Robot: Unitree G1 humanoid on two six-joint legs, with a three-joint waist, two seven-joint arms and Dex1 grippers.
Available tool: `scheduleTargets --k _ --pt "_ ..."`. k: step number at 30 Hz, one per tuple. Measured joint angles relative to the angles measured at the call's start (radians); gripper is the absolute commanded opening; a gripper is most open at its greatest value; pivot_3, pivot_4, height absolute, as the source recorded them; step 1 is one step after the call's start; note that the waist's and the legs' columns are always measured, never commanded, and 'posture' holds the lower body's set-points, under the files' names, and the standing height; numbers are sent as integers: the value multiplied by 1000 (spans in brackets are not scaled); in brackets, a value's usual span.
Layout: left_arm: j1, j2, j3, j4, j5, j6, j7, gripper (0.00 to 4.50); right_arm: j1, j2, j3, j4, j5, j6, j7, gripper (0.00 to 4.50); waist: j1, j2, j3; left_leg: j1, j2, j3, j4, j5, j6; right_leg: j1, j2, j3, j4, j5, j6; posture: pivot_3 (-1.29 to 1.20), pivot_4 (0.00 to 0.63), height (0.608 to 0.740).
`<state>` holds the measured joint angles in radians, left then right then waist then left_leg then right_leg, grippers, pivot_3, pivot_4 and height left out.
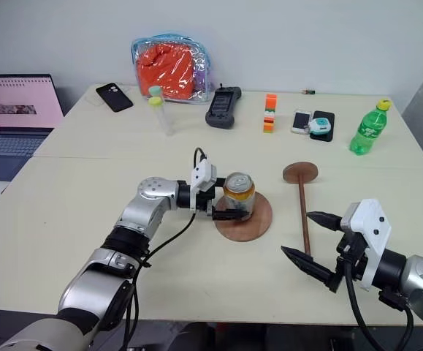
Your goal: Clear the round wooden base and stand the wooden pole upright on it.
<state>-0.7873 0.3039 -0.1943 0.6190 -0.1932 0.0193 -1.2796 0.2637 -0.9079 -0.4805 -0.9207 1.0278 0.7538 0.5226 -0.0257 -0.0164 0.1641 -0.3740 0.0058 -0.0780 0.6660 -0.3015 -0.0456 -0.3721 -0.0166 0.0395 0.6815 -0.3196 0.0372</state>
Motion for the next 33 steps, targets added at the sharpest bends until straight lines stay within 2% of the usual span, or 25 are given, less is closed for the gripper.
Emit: scheduleTargets --k 3,12,15,17,22,25,33 --pt "-5 -1 0 9 3 -9 -5 3578 2 0 5 0 -8 -2 0 4500 0 0 0 0 0 0 0 0 0 0 0 0 0 0 0 0 150 740" --pt "-4 -9 5 12 0 -2 -18 3556 10 0 16 0 -26 -14 11 4500 0 0 0 0 0 -1 0 0 0 0 0 0 0 0 0 0 150 740" --pt "5 10 36 -8 -15 53 14 3556 -26 -4 40 0 -24 -17 16 4500 -4 0 0 0 1 -1 0 0 0 -1 0 1 1 0 0 0 150 740" --pt "38 119 190 -53 -64 141 150 3555 -144 -7 132 6 -19 -25 24 4500 -17 -1 1 -1 5 -2 -1 0 0 -3 4 1 2 0 0 0 150 740" --pt "100 222 363 -121 -80 206 378 3555 -348 -5 310 63 -67 -35 94 4500 -17 -2 1 -2 6 -5 0 0 0 -4 -1 0 1 0 0 0 150 740" --pt "149 266 455 -124 -68 201 536 3555 -478 33 421 135 -115 -49 151 4500 -6 -2 1 -5 5 -4 1 0 -1 -7 -2 -1 1 0 0 0 150 740" --pt "246 308 557 -62 -54 184 732 3555 -679 133 619 277 -247 -111 299 4500 17 -4 1 -17 3 -9 10 2 -4 -13 -5 -3 2 1 0 0 150 740"
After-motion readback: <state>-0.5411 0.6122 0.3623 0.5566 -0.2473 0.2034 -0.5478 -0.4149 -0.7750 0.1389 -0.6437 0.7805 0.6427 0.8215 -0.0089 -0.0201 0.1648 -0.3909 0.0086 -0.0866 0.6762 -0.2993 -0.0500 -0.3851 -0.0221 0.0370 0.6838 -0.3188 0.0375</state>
